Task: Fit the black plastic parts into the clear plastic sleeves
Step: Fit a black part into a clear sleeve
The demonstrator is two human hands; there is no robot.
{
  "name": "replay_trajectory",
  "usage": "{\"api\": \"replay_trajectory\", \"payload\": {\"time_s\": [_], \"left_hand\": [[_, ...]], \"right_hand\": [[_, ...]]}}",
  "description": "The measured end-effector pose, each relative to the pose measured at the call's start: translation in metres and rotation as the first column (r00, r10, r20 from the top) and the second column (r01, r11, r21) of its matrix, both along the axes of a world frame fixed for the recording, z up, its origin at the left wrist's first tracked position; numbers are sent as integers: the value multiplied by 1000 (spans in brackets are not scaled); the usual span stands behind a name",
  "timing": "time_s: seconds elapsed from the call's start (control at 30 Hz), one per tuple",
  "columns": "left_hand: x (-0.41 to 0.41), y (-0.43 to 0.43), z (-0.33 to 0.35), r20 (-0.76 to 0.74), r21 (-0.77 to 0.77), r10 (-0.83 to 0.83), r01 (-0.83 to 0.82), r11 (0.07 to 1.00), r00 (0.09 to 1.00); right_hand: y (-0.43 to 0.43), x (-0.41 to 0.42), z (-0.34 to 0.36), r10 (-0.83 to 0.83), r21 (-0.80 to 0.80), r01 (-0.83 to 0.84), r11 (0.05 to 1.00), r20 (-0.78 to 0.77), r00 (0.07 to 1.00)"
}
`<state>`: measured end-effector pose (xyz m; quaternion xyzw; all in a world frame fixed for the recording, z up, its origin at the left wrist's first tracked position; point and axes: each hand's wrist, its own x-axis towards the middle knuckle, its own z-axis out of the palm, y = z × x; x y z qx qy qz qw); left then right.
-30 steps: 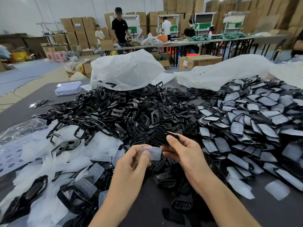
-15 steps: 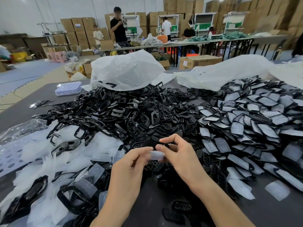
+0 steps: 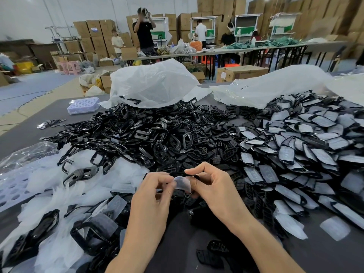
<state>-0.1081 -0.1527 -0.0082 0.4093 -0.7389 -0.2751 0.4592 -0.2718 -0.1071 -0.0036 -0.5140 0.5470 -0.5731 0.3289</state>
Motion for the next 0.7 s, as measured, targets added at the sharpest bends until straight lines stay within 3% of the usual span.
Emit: {"api": "replay_trajectory", "payload": {"time_s": [0.13,0.7], "left_hand": [[1,-2,-8,-14,73,-11,11,997,1000],[4,-1,-9,38,52,-44,42,998,998]], "right_hand": [[-1,-1,-1,-5,10,5,1000,-21,1000],[3,3,0,-86,1,86,996,-140,986]]}}
